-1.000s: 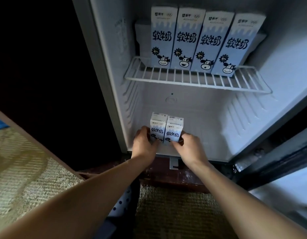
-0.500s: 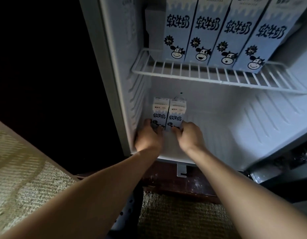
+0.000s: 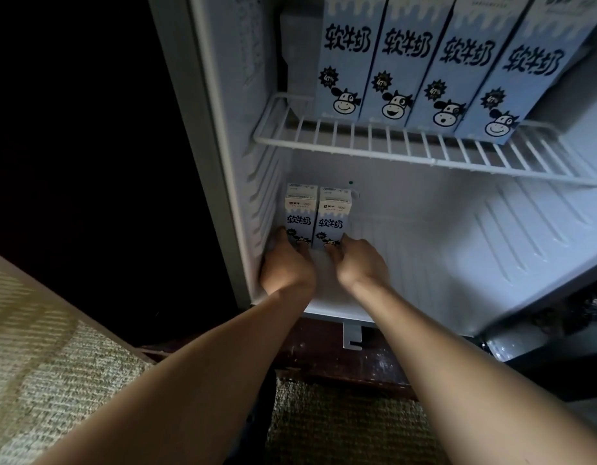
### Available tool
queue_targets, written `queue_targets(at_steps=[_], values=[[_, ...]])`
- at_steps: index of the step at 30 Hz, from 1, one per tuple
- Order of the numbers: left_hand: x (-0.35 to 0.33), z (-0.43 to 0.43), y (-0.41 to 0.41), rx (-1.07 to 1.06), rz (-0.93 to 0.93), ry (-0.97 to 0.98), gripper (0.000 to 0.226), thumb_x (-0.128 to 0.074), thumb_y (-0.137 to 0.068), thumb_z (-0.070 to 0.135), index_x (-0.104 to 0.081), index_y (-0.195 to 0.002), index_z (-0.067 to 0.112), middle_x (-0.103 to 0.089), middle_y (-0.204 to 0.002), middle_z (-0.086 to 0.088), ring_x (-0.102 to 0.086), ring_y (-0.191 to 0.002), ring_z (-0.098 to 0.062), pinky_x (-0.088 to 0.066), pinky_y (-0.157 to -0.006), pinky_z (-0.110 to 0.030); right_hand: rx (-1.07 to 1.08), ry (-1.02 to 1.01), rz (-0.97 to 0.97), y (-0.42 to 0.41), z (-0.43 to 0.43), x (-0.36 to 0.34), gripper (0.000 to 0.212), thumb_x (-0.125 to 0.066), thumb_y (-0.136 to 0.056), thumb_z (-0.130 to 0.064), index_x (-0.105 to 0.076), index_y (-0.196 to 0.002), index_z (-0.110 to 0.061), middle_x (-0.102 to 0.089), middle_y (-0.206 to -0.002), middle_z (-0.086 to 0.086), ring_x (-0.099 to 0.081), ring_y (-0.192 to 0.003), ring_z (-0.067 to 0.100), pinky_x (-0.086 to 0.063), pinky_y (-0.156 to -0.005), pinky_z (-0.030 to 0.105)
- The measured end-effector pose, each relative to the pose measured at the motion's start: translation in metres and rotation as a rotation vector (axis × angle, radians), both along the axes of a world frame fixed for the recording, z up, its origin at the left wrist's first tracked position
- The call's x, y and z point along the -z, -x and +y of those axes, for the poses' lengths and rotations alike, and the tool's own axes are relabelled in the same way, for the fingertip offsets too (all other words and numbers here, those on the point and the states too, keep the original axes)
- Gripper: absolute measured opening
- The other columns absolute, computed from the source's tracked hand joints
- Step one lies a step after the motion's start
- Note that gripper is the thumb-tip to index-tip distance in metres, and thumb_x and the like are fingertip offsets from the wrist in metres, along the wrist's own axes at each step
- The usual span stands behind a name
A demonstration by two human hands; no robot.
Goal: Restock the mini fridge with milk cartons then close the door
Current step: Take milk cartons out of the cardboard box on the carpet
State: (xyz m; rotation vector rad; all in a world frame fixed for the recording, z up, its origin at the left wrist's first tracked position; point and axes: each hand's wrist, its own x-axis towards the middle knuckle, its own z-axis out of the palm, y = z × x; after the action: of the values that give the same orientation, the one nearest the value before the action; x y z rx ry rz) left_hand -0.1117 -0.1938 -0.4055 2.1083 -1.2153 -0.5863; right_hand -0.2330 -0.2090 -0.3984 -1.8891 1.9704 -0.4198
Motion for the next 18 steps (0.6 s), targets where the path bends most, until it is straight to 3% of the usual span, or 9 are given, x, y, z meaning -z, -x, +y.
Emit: queue_targets(at_steps=[5, 9, 11, 14, 16, 18], values=[[0.000, 0.000, -0.001, 0.018, 0.030, -0.037, 0.035, -0.054, -0.097, 0.038, -0.052, -0.125, 0.019, -0.063, -0.128, -0.007, -0.061, -0.116, -0.031, -0.052, -0.089, -0.038, 0.039, -0.055, -0.117, 0.000, 0.003, 0.000, 0.038, -0.049, -0.099, -0.047, -0.057, -0.126, -0.023, -0.057, -0.113, 0.017, -0.059, -0.108, 0.041, -0.053, -0.088, 0.042], [-0.005, 0.006, -0.004, 0.049, 0.059, -0.098, 0.055, -0.057, -0.096, 0.037, -0.040, -0.142, 0.012, -0.057, -0.138, -0.013, -0.056, -0.125, -0.035, -0.050, -0.099, -0.041, 0.050, -0.102, -0.149, 0.004, 0.016, -0.005, 0.044, -0.058, -0.096, -0.031, -0.052, -0.137, -0.017, -0.052, -0.121, 0.020, -0.056, -0.113, 0.040, -0.050, -0.095, 0.039], [-0.010, 0.013, -0.007, 0.081, 0.103, -0.095, 0.057, -0.057, -0.095, 0.034, -0.037, -0.144, 0.013, -0.059, -0.136, -0.015, -0.057, -0.122, -0.035, -0.049, -0.100, -0.040, 0.047, -0.114, -0.206, 0.008, 0.030, -0.008, 0.034, -0.058, -0.093, -0.022, -0.058, -0.125, -0.010, -0.053, -0.112, 0.017, -0.058, -0.105, 0.038, -0.053, -0.090, 0.040], [-0.023, 0.032, -0.011, 0.170, 0.191, -0.097, 0.051, -0.058, -0.095, 0.028, -0.038, -0.140, 0.015, -0.067, -0.114, -0.013, -0.064, -0.097, -0.029, -0.049, -0.083, -0.029, 0.045, -0.177, -0.242, 0.015, 0.053, -0.017, 0.022, -0.052, -0.093, -0.020, -0.057, -0.111, -0.009, -0.054, -0.110, 0.014, -0.056, -0.107, 0.036, -0.052, -0.084, 0.038], [-0.037, 0.051, -0.015, 0.296, 0.195, -0.144, 0.050, -0.060, -0.095, 0.027, -0.039, -0.139, 0.018, -0.066, -0.090, -0.002, -0.059, -0.073, -0.015, -0.043, -0.064, -0.022, -0.028, -0.243, -0.171, 0.018, 0.070, -0.031, 0.030, -0.050, -0.097, -0.022, -0.055, -0.124, -0.011, -0.051, -0.123, 0.013, -0.047, -0.120, 0.034, -0.047, -0.096, 0.039], [-0.055, 0.066, -0.021, 0.434, 0.170, -0.185, 0.056, -0.061, -0.094, 0.029, -0.037, -0.145, 0.022, -0.066, -0.089, 0.003, -0.060, -0.076, -0.011, -0.043, -0.064, -0.022, -0.105, -0.324, -0.081, 0.020, 0.085, -0.050, 0.042, -0.049, -0.099, -0.024, -0.048, -0.139, -0.009, -0.049, -0.133, 0.014, -0.042, -0.128, 0.033, -0.043, -0.105, 0.041]])
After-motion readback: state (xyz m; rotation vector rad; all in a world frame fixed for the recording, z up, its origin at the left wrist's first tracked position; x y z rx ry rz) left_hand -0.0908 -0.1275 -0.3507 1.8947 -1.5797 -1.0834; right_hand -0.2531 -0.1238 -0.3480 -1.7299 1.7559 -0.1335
